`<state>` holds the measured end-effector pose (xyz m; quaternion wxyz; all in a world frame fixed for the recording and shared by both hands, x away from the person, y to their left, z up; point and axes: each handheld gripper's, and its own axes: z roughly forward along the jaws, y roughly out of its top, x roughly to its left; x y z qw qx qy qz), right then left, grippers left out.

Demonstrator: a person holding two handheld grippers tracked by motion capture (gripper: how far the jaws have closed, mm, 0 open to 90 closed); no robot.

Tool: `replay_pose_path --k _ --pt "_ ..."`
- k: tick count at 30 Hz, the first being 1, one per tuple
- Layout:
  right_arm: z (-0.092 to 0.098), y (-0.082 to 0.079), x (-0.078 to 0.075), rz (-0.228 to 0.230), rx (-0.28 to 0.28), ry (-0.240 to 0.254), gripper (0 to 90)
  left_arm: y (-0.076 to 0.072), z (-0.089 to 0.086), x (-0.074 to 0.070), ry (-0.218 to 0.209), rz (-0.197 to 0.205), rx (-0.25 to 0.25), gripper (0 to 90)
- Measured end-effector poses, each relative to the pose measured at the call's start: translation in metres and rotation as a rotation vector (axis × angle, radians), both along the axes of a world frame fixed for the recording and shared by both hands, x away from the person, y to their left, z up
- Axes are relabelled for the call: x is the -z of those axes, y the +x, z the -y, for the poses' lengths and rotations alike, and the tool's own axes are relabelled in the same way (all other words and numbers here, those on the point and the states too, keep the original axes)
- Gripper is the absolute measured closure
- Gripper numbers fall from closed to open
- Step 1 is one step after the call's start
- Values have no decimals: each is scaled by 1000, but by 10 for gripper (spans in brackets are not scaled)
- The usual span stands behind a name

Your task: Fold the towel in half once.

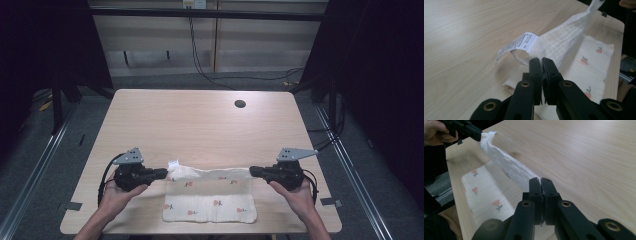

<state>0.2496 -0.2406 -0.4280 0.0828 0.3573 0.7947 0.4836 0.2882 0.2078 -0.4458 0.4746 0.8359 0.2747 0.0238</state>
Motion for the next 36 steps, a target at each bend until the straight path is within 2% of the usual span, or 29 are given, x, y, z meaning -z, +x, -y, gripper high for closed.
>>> replay_pose_path --k 7,10,13,16,20,23,24,27,30,31,32,34,36 --pt "4 -8 1 -14 -8 -18 885 -7 -1 1 -7 -16 20 868" --pt "2 -13 7 -30 -19 -42 885 -11 0 5 13 -19 33 868" --pt "4 -16 12 -41 -24 -39 885 -19 -1 10 31 -10 51 868" --pt "2 -20 18 -61 -35 -53 885 -23 0 16 43 -19 59 868" --pt "-2 -28 22 -57 -54 -71 885 -27 2 18 53 -23 82 867" --pt "-3 -33 27 -72 -64 -91 881 -29 3 22 62 -29 83 865" --pt "-4 -35 31 -82 -65 -107 878 -32 6 29 87 -51 100 863" --pt "-4 -40 41 -110 -85 -128 867 -37 10 35 124 -61 128 852" --pt "-4 -45 49 -138 -101 -141 835 -42 10 38 141 -85 132 833" --pt "-5 -47 51 -159 -109 -161 816 -43 9 39 151 -99 140 828" --pt "-6 -48 53 -161 -117 -176 816 -46 9 41 160 -95 145 827" --pt "-7 -53 55 -163 -120 -173 815 -46 8 42 172 -112 149 800" --pt "-10 -55 56 -171 -130 -181 813 -46 8 42 157 -126 176 782"
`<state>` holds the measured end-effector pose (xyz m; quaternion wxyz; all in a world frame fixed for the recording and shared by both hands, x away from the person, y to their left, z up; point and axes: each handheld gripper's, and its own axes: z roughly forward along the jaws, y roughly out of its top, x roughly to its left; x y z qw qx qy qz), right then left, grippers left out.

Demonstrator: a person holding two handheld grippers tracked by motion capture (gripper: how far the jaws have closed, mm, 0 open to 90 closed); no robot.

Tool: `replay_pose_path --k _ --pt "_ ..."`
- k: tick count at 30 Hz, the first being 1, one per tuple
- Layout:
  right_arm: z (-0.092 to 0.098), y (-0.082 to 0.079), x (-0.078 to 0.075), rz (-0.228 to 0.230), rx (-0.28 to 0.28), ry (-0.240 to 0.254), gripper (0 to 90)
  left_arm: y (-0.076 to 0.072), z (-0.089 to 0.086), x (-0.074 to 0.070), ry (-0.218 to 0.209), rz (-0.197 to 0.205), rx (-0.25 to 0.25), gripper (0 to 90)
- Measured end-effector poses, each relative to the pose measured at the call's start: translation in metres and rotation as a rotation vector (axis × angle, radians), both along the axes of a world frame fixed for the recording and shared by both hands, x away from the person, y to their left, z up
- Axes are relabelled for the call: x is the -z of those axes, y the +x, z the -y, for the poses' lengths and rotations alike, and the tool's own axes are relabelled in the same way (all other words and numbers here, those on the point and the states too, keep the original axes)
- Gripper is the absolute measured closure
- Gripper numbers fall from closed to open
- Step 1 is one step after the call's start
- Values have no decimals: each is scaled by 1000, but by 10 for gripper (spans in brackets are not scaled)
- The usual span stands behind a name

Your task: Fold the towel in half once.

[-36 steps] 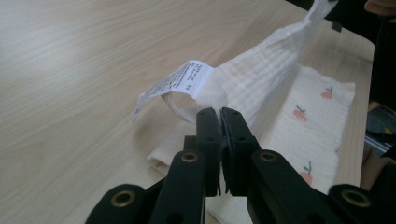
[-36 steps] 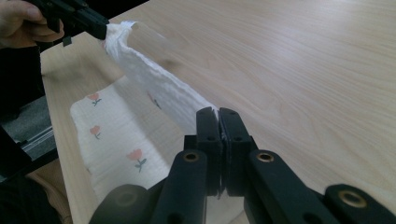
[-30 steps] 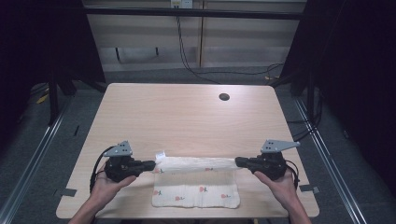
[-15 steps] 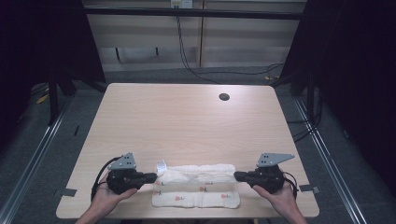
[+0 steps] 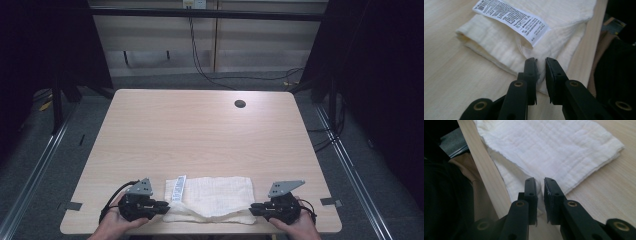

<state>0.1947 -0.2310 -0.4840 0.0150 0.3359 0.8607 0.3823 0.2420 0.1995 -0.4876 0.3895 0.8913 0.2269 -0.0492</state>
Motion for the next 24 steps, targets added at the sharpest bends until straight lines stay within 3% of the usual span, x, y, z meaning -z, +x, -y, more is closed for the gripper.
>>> replay_pose_path --k 6,9,13,14,15,17,21,24 --pt "-5 -3 -2 -12 -22 10 747 -9 -2 -1 7 -8 33 717" --pt "-8 -6 -3 -10 -30 20 727 -9 -4 -4 -18 -8 13 695" --pt "-12 -6 -5 6 -23 32 692 -4 -9 -9 -61 3 -10 657" --pt "-15 -2 -6 19 -13 32 685 2 -12 -11 -100 -10 -44 642" --pt "-15 -2 -6 19 -13 32 685 2 -12 -11 -100 -10 -44 643" --pt "-23 6 -6 28 -14 30 689 12 -13 -15 -153 -22 -74 635" --pt "-41 11 -8 42 -51 28 675 21 -8 -22 -146 17 -102 629" --pt "-53 13 -6 36 -83 19 674 25 -1 -25 -120 37 -82 645"
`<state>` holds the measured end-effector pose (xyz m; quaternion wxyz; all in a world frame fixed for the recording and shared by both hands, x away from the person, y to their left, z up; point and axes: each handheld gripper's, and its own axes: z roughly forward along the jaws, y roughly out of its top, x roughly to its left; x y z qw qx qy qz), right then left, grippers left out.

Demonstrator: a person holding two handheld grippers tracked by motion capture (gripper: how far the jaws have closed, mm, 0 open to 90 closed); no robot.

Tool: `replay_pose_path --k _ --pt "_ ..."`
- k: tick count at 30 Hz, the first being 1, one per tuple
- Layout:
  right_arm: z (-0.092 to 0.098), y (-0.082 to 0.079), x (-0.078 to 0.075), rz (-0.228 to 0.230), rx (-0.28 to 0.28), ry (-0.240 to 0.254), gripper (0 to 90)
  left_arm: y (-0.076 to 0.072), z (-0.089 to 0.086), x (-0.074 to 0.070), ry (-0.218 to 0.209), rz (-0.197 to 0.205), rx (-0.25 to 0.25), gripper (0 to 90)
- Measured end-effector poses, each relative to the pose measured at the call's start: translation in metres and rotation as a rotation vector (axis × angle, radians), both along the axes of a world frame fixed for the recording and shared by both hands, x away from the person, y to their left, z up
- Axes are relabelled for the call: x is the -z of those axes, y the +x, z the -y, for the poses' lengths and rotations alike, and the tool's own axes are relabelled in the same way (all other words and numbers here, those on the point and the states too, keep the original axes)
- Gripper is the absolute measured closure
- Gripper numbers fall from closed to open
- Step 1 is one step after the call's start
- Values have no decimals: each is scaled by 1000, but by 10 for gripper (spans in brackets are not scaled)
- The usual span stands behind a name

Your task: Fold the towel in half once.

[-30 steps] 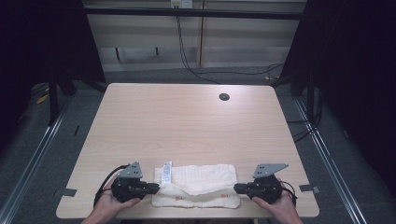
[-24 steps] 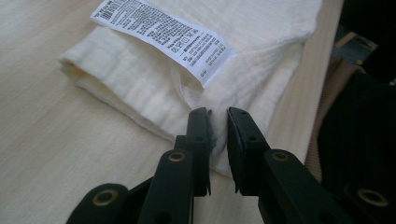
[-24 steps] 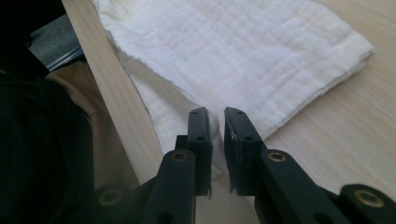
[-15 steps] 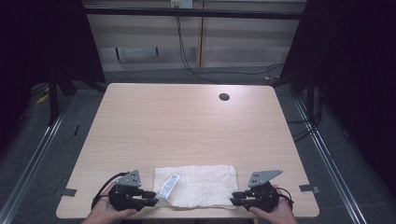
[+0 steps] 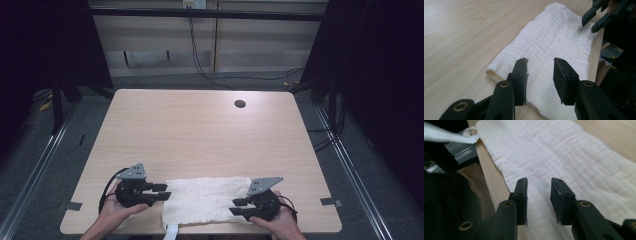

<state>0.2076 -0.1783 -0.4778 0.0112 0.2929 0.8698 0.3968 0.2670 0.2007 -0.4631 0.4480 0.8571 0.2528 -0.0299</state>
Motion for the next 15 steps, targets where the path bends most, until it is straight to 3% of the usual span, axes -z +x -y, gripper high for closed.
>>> replay_pose_path --k 5,6,7,10,12,15 --pt "-15 1 9 -20 -27 -30 601 8 16 4 50 13 33 685" --pt "-17 -1 11 -25 -16 -35 530 14 24 11 95 14 34 678" --pt "-17 -1 12 -22 -23 -35 527 17 27 14 112 23 25 667" --pt "-17 -5 12 -15 -38 -46 522 27 33 26 131 -10 2 655" --pt "-16 -7 13 -4 -55 -71 519 29 36 32 159 11 3 681" --pt "-17 -10 14 25 -84 -89 482 30 36 33 159 17 5 741"
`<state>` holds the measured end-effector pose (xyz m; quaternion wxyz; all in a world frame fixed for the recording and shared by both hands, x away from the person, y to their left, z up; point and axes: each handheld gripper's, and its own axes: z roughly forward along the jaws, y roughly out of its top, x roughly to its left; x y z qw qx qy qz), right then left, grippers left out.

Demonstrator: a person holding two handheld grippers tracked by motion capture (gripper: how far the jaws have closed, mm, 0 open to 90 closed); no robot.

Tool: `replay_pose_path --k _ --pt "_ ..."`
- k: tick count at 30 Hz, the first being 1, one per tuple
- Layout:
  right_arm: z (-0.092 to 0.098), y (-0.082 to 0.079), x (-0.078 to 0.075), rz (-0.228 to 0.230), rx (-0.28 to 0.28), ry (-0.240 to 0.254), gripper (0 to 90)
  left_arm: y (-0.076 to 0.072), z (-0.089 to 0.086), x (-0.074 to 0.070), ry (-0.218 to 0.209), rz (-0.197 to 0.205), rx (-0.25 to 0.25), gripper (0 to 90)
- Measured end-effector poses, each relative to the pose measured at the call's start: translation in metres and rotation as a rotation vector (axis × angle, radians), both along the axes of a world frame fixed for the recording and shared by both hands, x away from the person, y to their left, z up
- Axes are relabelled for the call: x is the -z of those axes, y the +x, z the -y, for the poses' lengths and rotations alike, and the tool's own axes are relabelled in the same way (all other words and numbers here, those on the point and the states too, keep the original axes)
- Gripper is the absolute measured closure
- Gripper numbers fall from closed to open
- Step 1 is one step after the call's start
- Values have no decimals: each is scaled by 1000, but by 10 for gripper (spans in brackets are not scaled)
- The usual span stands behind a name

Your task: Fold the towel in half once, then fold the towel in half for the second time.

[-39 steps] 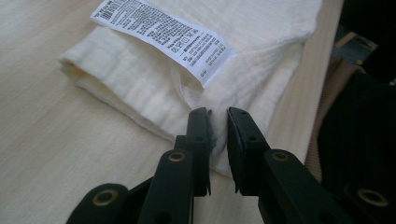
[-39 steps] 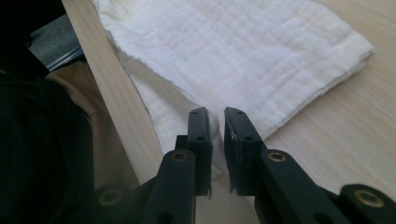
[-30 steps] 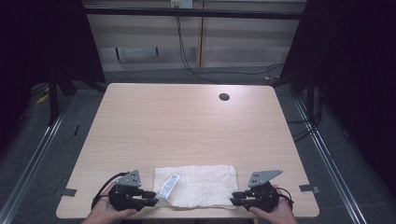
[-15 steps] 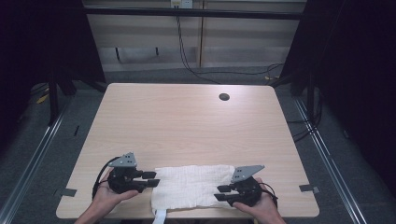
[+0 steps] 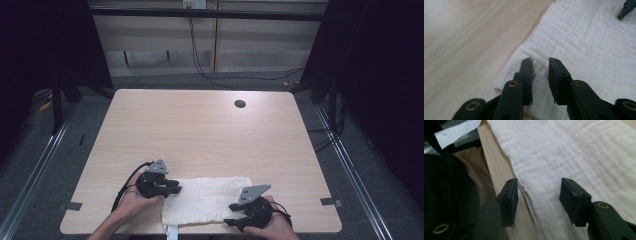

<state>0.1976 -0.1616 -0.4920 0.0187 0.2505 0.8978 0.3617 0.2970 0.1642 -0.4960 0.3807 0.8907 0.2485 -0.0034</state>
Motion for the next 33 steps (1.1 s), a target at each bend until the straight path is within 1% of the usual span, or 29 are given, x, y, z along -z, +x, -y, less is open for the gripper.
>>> replay_pose_path --k 1,2,3,4,5,6,7,8,9,12,13,14,16,18,19,20,21,22,23,24,25,26,27,28,29,30,31,32,33 --pt "-2 -2 0 12 1 -10 483 0 0 0 5 8 0 754" --pt "-2 -4 0 36 3 -22 515 0 0 0 3 7 -10 767" --pt "-3 -6 1 75 8 -41 582 0 0 1 0 12 -16 791" --pt "-1 -6 0 81 19 -45 624 -1 1 1 6 19 -18 817" --pt "0 -5 0 78 25 -44 679 -1 2 0 21 30 -9 834" --pt "1 -3 0 81 33 -43 721 -2 3 1 12 15 -6 854" --pt "3 -2 0 75 46 -50 776 -2 4 1 6 12 -12 877" --pt "5 -1 0 67 59 -46 810 -2 5 1 6 11 -3 889" --pt "8 1 1 48 67 -28 823 -2 7 1 3 10 -4 892" --pt "12 3 0 44 74 -35 839 0 12 1 -1 1 1 900" --pt "17 3 0 29 82 -28 846 0 17 1 -1 -3 10 900" --pt "18 3 0 30 85 -28 847 1 20 2 -7 -9 14 900" --pt "24 2 -1 16 90 -34 847 2 25 2 -19 -21 12 900" --pt "27 1 -1 15 93 -36 846 2 29 2 -13 -24 18 900" --pt "34 -2 -2 3 110 -36 841 2 32 1 -6 -27 30 900" --pt "36 -3 -2 5 107 -30 830 2 32 1 -6 -27 30 900" --pt "38 -5 -2 5 111 -33 788 0 34 2 -27 -36 22 895" --pt "38 -5 -2 5 111 -33 788 0 34 2 -27 -36 22 872" --pt "41 -7 -4 11 131 -7 670 0 34 1 -50 -35 34 813" --pt "41 -7 -6 15 140 2 639 0 34 1 -50 -35 34 767" --pt "41 -7 -6 15 140 2 639 0 34 -2 -68 -41 33 767" --pt "39 -6 -13 26 158 41 592 1 34 -4 -76 -45 32 653" --pt "37 -5 -16 27 161 59 592 1 30 -9 -93 -37 30 627" --pt "33 -4 -19 42 158 72 588 1 29 -11 -99 -37 31 603" --pt "29 -5 -22 45 160 83 581 2 26 -14 -98 -38 34 588" --pt "24 -5 -25 50 148 97 581 2 26 -14 -98 -38 34 568" --pt "16 -6 -27 53 126 104 581 5 19 -18 -108 -39 14 540" --pt "10 -7 -29 48 113 107 580 7 16 -20 -102 -39 9 518" --pt "3 -9 -30 48 86 104 578 9 11 -22 -106 -32 -11 502"
